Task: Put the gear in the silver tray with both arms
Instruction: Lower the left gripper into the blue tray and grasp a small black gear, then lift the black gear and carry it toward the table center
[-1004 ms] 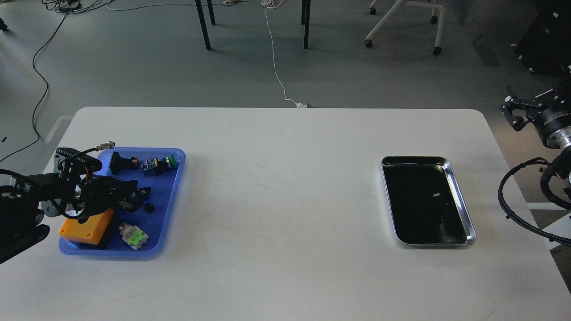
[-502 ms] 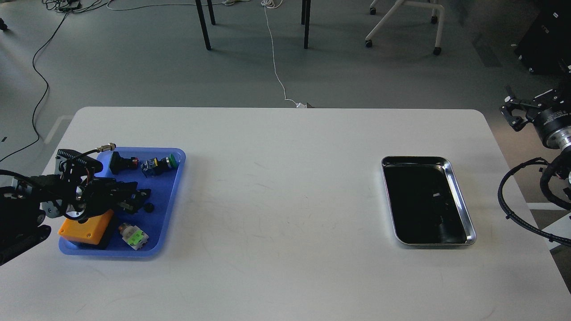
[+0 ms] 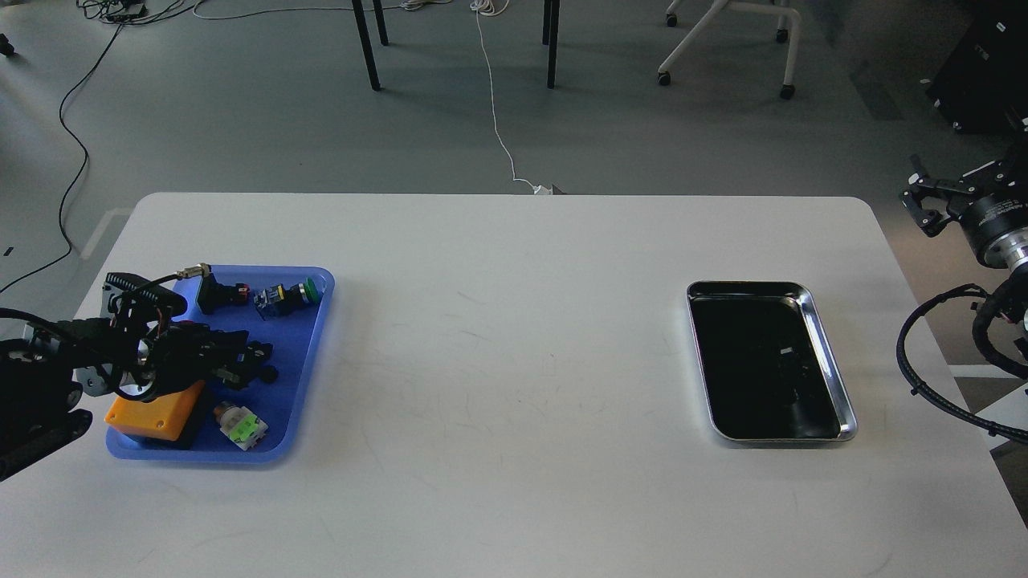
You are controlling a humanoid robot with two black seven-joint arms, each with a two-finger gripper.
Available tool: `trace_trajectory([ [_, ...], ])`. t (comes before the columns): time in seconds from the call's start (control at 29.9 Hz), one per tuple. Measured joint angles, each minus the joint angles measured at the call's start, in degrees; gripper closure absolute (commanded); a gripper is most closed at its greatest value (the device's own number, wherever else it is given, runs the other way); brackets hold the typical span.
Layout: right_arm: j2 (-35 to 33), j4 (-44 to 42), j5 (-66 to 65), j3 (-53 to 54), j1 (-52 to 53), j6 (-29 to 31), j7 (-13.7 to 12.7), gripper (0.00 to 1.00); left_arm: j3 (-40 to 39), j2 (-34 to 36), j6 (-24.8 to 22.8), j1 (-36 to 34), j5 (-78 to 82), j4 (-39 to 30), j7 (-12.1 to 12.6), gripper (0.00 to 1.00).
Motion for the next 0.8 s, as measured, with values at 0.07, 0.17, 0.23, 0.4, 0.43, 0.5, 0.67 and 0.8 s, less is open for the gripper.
trace_trajectory([
  [0.07, -0.05, 0.0, 0.0, 0.02, 0.0, 0.0, 0.0, 0.0, -0.03, 0.01, -0.06, 0.05, -0.05, 0.0, 0.01, 0.84],
  [0.17, -0.16, 0.0, 0.0, 0.03, -0.01, 0.0, 0.0, 0.0, -0.05, 0.06, -0.12, 0.16, -0.09, 0.02, 0.02, 0.85],
  [0.23, -0.25, 0.0, 0.0, 0.07, -0.01, 0.0, 0.0, 0.0, -0.05, 0.07, -0.16, 0.13, -0.18, 0.02, 0.02, 0.85],
  [0.4, -0.43, 0.0, 0.0, 0.12, -0.01, 0.0, 0.0, 0.0, -0.23, 0.65, -0.53, -0.94, -0.34, -0.93, 0.02, 0.85],
  [0.43, -0.46, 0.0, 0.0, 0.12, -0.01, 0.0, 0.0, 0.0, -0.33, 1.14, -0.53, -1.5, -0.34, -1.49, -0.01, 0.85],
  [0.5, -0.51, 0.0, 0.0, 0.12, -0.02, 0.0, 0.0, 0.0, -0.56, 3.05, -0.49, -2.81, -0.34, -3.33, -0.23, 0.85],
  [0.67, -1.54, 0.0, 0.0, 0.12, -0.23, 0.0, 0.0, 0.0, -1.0, 11.69, -0.47, -5.32, -0.33, -12.33, -1.71, 0.85],
  [0.8, -2.39, 0.01, 0.0, 0.11, -0.72, 0.0, -0.04, 0.0, -1.21, 16.38, -1.46, -9.59, -0.33, -20.22, -1.87, 0.85],
])
